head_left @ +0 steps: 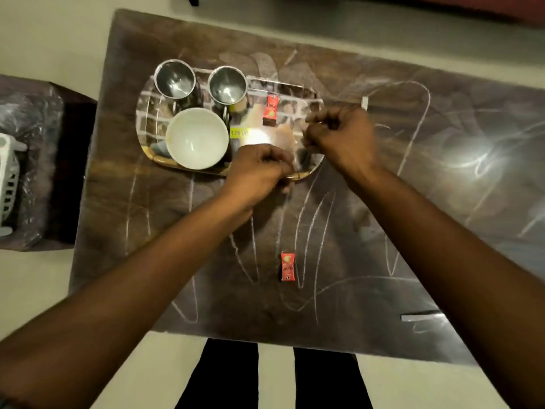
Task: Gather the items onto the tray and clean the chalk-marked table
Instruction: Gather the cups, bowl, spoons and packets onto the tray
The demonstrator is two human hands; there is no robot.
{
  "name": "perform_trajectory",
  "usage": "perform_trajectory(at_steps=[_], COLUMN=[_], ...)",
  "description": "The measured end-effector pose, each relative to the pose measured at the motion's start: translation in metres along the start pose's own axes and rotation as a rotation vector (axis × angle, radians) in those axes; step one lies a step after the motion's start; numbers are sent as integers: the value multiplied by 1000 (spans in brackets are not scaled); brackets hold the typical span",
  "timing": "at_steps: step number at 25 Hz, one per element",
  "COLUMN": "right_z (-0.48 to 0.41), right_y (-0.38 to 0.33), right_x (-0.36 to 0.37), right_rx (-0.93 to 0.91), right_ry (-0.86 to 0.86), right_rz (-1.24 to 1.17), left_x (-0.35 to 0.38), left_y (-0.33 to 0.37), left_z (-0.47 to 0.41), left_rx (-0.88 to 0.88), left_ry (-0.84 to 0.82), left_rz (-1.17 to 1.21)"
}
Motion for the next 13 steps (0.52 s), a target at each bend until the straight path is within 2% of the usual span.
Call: perform_trajectory(at_steps=[3, 5, 6, 8, 10, 13], right_z=[53, 93, 112, 145, 167, 192], right_y=[39, 68, 82, 107, 121, 133], right_x=[-18, -24, -25, -25, -23, -16], right_rx=[105, 191, 222, 272, 289, 292], right_ry=[-51, -75, -92, -123, -122, -110], right_rz=[35, 39, 56, 90, 128, 129], left_x=[5, 7, 9, 10, 8, 3], left_y=[-26, -44, -55, -80, -99, -116], left_z=[16, 33, 41, 53, 58, 68], left_rx=[57, 112, 108, 7, -67, -53], left_ry=[-264, -362, -389, -405, -352, -215], left_rz=[-500, -787, -852, -850, -837, -732])
Point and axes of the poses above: each hand's wrist, its own z-axis away from the middle knuckle, its own x-axis out of the palm, y = z × x, the point moved 7 cm from there along -z, towards the middle knuckle, and after that the axes turned 12 degrees about y, right-handed, at the moved point
